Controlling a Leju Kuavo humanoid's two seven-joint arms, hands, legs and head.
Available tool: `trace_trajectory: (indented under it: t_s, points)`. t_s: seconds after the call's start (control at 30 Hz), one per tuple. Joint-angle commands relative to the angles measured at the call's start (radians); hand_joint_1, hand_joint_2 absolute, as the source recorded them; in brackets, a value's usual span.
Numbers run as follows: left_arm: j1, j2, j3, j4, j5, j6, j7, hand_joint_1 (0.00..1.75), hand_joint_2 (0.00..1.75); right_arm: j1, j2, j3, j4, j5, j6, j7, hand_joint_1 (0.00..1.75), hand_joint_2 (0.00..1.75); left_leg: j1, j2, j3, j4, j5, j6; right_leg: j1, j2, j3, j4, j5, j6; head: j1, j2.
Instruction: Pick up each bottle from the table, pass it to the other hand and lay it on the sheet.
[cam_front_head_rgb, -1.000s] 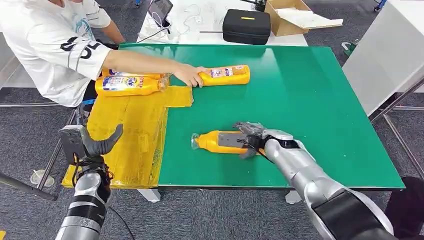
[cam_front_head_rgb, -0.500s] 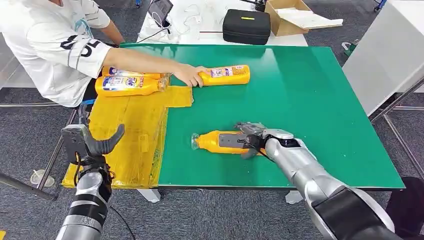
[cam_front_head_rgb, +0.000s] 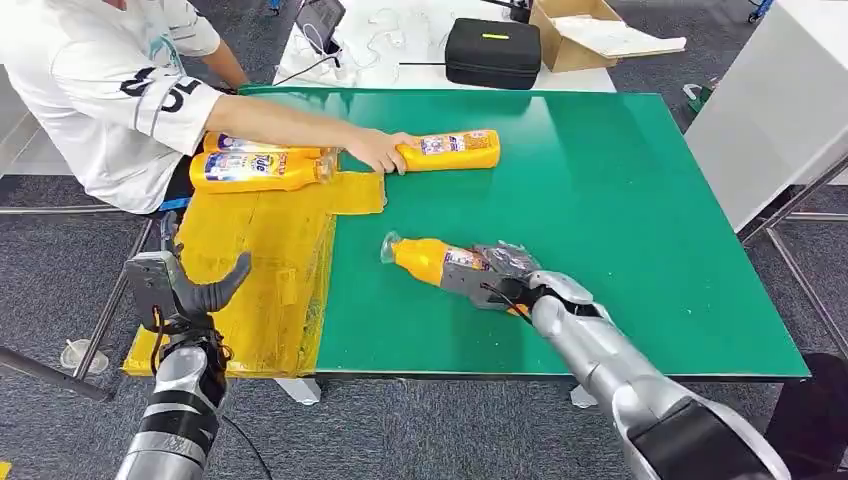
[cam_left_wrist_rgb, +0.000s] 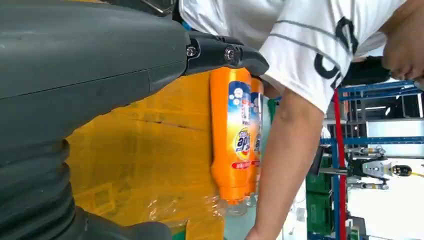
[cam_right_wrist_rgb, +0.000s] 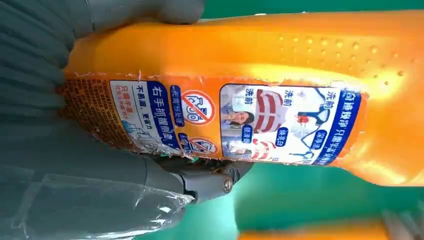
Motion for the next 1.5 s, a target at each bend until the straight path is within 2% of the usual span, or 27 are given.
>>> trace_trajectory:
  t_s: [0.03,0.17,0.23,0.37,0.47,0.57,0.6,0.7,0.83,0.9,0.93,1.0,1.2,1.47,1.5]
  points:
    - [0.026,-0.036,0.02,-0.036,0.01,-0.059,0.004,0.0,1.75,0.27,0.085,-0.288,-0.536,-0.063,-0.213,-0.101,1.75,1.75,0.0,0.002,0.001,0.0,-0.002,0.0,0.001,0.001,0.0,0.0,-0.001,-0.002,0.0,0.0]
    - [0.023,-0.052,0.017,-0.028,0.04,-0.112,0.004,0.0,1.75,0.318,0.128,-0.352,-0.63,-0.082,-0.291,-0.181,1.75,1.75,0.001,0.0,-0.001,0.0,-0.002,0.001,0.001,-0.002,-0.001,0.001,-0.003,-0.002,0.0,0.0]
    - [0.026,-0.061,-0.002,-0.04,0.09,-0.188,0.029,0.0,1.75,0.35,0.165,-0.399,-0.69,-0.135,-0.353,-0.263,1.75,1.75,0.001,0.001,-0.001,0.001,-0.002,0.001,0.001,-0.001,-0.001,0.001,-0.002,-0.002,0.0,0.0]
    - [0.043,-0.07,-0.061,-0.082,0.222,-0.368,0.119,0.0,1.75,0.393,0.178,-0.436,-0.721,-0.146,-0.42,-0.336,1.75,1.75,0.001,-0.001,-0.002,0.001,-0.002,0.001,0.001,-0.003,-0.002,0.001,-0.002,-0.002,0.0,0.0]
    - [0.079,-0.051,-0.142,-0.135,0.351,-0.537,0.188,0.0,1.75,0.412,0.174,-0.434,-0.65,-0.105,-0.414,-0.388,1.75,1.75,0.001,-0.002,-0.002,-0.001,-0.001,0.001,0.001,-0.003,-0.002,-0.001,-0.002,-0.001,0.0,0.0]
    - [0.12,-0.029,-0.231,-0.172,0.479,-0.694,0.257,0.0,1.75,0.422,0.204,-0.412,-0.538,-0.08,-0.407,-0.452,1.75,1.75,0.001,0.001,-0.001,-0.001,-0.002,0.001,0.001,-0.001,0.0,-0.002,-0.001,-0.002,0.0,0.0]
    - [0.128,-0.026,-0.248,-0.179,0.49,-0.698,0.258,0.0,1.75,0.421,0.215,-0.406,-0.508,-0.086,-0.405,-0.47,1.75,1.75,0.001,0.002,0.003,-0.002,-0.003,0.001,0.001,0.0,0.003,-0.002,-0.002,-0.003,0.0,0.0]
    - [0.138,-0.011,-0.3,-0.19,0.522,-0.75,0.26,0.0,1.75,0.411,0.244,-0.366,-0.43,-0.083,-0.383,-0.484,1.75,1.75,0.001,0.003,0.001,-0.002,-0.002,0.0,0.001,0.001,0.0,-0.002,-0.001,-0.002,0.0,0.0]
    - [0.141,-0.001,-0.346,-0.209,0.521,-0.771,0.25,0.0,1.75,0.394,0.283,-0.302,-0.33,-0.062,-0.37,-0.496,1.75,1.75,0.001,0.005,0.002,-0.002,-0.003,0.0,0.002,0.003,0.001,-0.002,-0.001,-0.003,0.0,0.0]
    - [0.135,0.004,-0.365,-0.206,0.518,-0.777,0.249,0.0,1.75,0.38,0.294,-0.27,-0.291,-0.045,-0.367,-0.497,1.75,1.75,0.001,0.004,-0.002,-0.001,-0.002,-0.001,0.002,0.003,-0.003,-0.001,0.0,-0.002,0.0,0.0]
    - [0.135,0.003,-0.366,-0.205,0.518,-0.776,0.249,0.0,1.75,0.38,0.298,-0.266,-0.288,-0.041,-0.372,-0.496,1.75,1.75,0.002,0.007,0.004,-0.003,-0.004,0.0,0.003,0.005,0.003,-0.002,-0.001,-0.004,0.0,0.0]
    - [0.123,0.005,-0.38,-0.185,0.51,-0.765,0.25,0.0,1.75,0.356,0.317,-0.236,-0.236,-0.039,-0.364,-0.493,1.75,1.75,0.001,0.005,0.001,-0.002,-0.003,0.0,0.002,0.003,0.0,-0.001,-0.001,-0.003,0.0,0.0]
    - [0.1,0.005,-0.401,-0.153,0.458,-0.721,0.228,0.0,1.75,0.322,0.346,-0.186,-0.19,-0.043,-0.372,-0.491,1.75,1.75,0.001,0.003,-0.003,-0.001,-0.001,0.0,0.002,0.002,-0.003,-0.001,-0.001,-0.002,0.0,0.0]
    - [0.066,-0.002,-0.413,-0.092,0.418,-0.663,0.25,0.0,1.75,0.301,0.36,-0.144,-0.16,-0.03,-0.385,-0.461,1.75,1.75,0.001,0.003,0.001,-0.002,-0.002,0.0,0.002,0.0,0.001,-0.001,-0.002,-0.003,0.0,0.0]
    - [0.058,-0.005,-0.409,-0.073,0.427,-0.669,0.25,0.0,1.75,0.294,0.361,-0.132,-0.134,-0.026,-0.384,-0.456,1.75,1.75,0.001,0.002,-0.003,-0.001,-0.001,0.0,0.002,0.0,-0.003,-0.001,-0.001,-0.002,0.0,0.0]
